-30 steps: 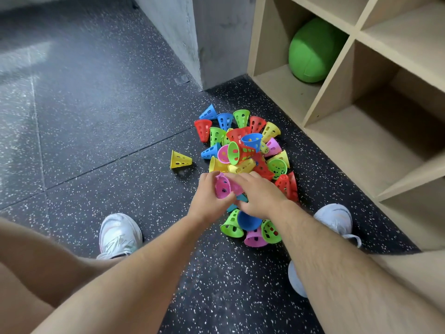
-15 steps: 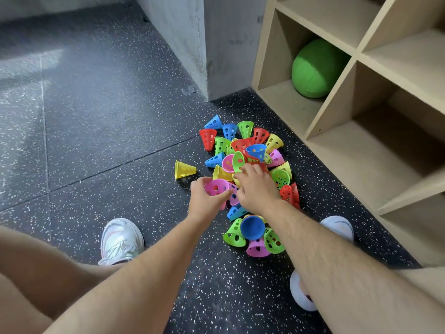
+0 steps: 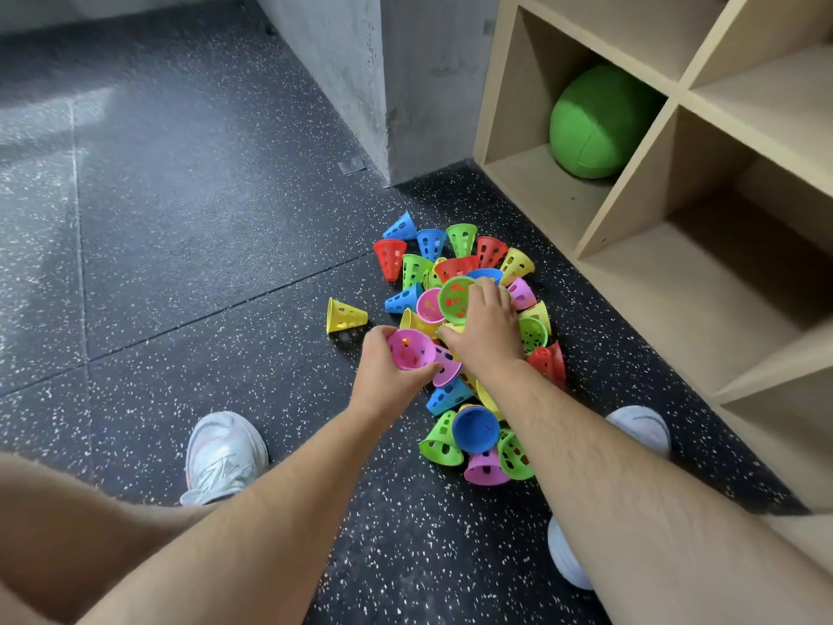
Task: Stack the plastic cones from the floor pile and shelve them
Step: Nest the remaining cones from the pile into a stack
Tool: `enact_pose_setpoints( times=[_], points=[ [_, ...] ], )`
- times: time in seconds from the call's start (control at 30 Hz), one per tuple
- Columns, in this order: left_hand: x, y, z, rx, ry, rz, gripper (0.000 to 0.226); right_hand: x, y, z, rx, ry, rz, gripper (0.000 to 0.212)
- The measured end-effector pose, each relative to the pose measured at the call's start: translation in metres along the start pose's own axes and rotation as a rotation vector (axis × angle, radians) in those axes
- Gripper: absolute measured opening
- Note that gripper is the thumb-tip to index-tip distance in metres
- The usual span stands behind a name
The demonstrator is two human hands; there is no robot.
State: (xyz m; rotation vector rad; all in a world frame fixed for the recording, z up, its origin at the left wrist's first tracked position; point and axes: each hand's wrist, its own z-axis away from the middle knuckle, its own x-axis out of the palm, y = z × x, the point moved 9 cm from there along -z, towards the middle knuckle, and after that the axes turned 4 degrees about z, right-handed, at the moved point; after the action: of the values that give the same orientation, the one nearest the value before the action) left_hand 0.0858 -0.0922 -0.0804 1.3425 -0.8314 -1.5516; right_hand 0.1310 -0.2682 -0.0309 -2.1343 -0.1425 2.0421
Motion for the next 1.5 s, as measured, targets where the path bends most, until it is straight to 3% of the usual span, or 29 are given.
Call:
enact_pose_setpoints(
  times=[0.17,0.23,0.3,0.4,0.6,0.67,0.77,0.9,1.0,1.27,1.4,1.5],
  points=[
    [-0.007,0.005,-0.001,0.07,0.027,-0.012,0.072,-0.037,0.004,0.01,0.018,0.19,-0.329,0.068],
    [-0.01,0.005,-0.001,0.084,0.033,-0.035,0.078,-0.045,0.001,0.017,0.011,0.189,-0.451,0.066],
    [-0.013,0.004,-0.001,0.091,0.035,-0.036,0.084,-0.043,-0.006,0.021,-0.008,0.081,-0.535,0.071],
    [-0.015,0.007,0.002,0.119,0.034,-0.036,0.074,-0.024,-0.019,0.025,-0.081,-0.079,-0.522,0.078],
    [-0.005,0.011,0.015,0.147,-0.098,-0.075,0.08,0.021,-0.044,0.062,-0.175,-0.437,-0.544,0.061],
    [-0.001,0.004,0.021,0.137,-0.144,-0.134,0.078,0.029,-0.042,0.075,-0.189,-0.488,-0.522,0.057],
    [0.005,-0.014,0.029,0.081,-0.2,-0.205,0.078,0.031,-0.023,0.086,-0.213,-0.401,-0.345,0.049],
    [0.011,-0.037,0.04,-0.011,-0.276,-0.287,0.084,0.032,-0.007,0.106,-0.399,-0.247,-0.101,0.026],
    [0.021,-0.052,0.05,-0.085,-0.373,-0.339,0.083,0.04,0.004,0.122,-0.487,-0.276,0.044,0.013],
    [0.033,-0.07,0.062,-0.161,-0.427,-0.288,0.083,0.061,0.01,0.131,-0.514,-0.398,0.252,0.044],
    [0.033,-0.075,0.064,-0.181,-0.436,-0.291,0.081,0.063,0.009,0.124,-0.456,-0.405,0.21,0.042],
    [0.034,-0.078,0.065,-0.197,-0.449,-0.298,0.081,0.06,0.009,0.122,-0.404,-0.417,0.106,0.027]
  ],
)
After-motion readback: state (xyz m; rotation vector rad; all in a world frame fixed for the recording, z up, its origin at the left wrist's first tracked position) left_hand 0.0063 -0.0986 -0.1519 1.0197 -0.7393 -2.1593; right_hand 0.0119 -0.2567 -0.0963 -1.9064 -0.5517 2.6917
